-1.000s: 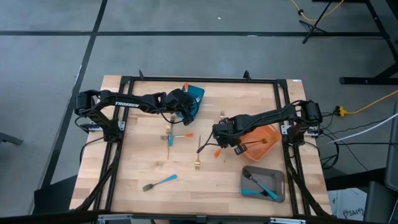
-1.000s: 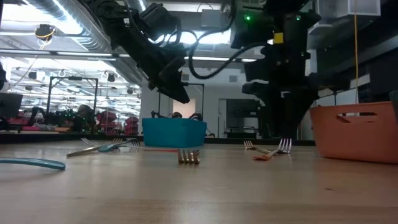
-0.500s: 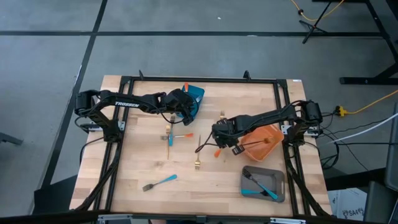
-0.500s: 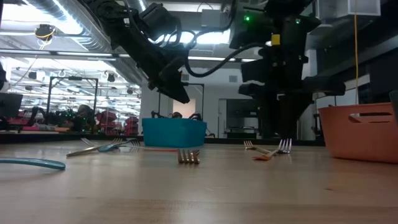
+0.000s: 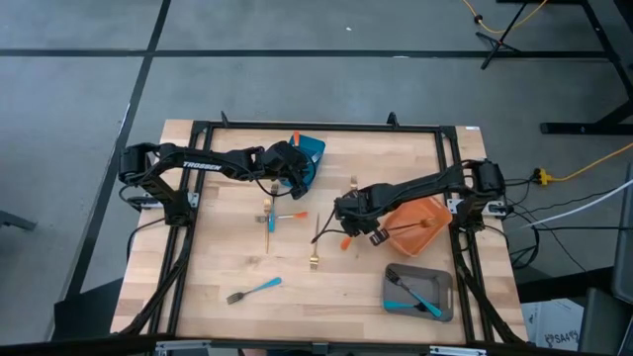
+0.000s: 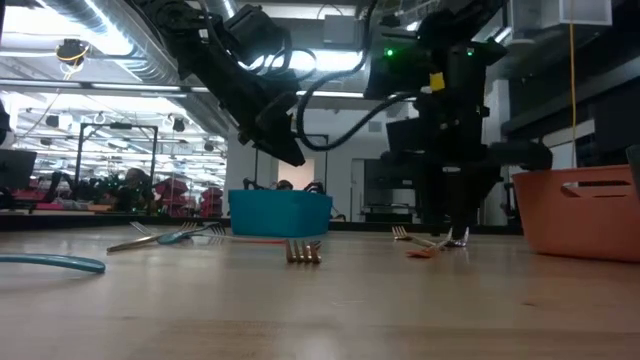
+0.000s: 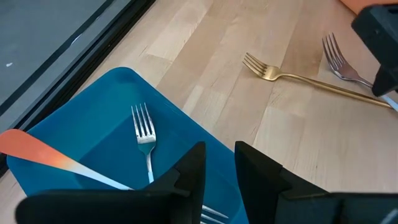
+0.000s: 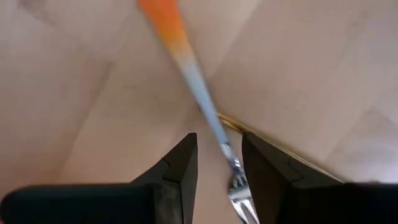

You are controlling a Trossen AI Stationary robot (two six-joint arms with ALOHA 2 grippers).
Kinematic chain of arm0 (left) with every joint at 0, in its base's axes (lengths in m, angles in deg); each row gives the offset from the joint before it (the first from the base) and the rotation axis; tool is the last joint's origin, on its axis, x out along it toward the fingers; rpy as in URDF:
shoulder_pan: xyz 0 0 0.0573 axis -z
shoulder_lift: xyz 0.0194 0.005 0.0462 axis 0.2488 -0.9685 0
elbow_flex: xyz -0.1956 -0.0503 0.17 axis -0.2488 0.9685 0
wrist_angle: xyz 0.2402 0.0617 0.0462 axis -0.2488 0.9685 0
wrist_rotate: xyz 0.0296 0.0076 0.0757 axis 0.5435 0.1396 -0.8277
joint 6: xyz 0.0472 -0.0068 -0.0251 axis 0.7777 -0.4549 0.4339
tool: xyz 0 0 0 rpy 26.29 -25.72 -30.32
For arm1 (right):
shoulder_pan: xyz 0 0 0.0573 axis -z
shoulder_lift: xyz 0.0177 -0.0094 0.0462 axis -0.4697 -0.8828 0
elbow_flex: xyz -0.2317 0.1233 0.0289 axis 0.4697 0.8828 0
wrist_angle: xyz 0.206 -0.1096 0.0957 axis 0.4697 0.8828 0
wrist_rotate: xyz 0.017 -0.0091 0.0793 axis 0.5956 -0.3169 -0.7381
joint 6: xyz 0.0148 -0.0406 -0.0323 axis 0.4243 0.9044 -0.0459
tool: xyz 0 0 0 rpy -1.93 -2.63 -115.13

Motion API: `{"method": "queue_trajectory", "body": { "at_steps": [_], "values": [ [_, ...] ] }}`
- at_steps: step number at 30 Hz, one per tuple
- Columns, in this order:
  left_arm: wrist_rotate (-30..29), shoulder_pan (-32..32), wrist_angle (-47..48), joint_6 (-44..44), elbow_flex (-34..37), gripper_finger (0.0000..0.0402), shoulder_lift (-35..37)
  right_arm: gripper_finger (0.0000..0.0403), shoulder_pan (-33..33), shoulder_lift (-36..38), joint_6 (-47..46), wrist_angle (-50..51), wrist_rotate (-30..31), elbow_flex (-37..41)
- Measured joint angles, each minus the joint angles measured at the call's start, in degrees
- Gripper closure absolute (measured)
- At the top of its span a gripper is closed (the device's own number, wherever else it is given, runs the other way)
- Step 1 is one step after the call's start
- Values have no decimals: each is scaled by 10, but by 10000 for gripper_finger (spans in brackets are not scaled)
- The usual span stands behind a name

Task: Sort silverware by color (type)
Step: Put the right orange fork into the blue bin

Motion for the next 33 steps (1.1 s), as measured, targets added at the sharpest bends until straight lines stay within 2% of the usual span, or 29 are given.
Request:
{"method": "queue_trajectory", "body": {
  "at_steps": [7,21,25,33],
  "values": [
    [0,0,-1,0,0,321,0,285,0,-17,32,0,0,-1],
    [0,0,-2,0,0,321,0,287,0,-27,32,4,-2,-2],
    [0,0,-2,0,0,321,0,310,0,-28,33,5,-5,-1],
    [0,0,-2,0,0,321,0,381,0,-28,33,5,-5,-1]
  ]
}}
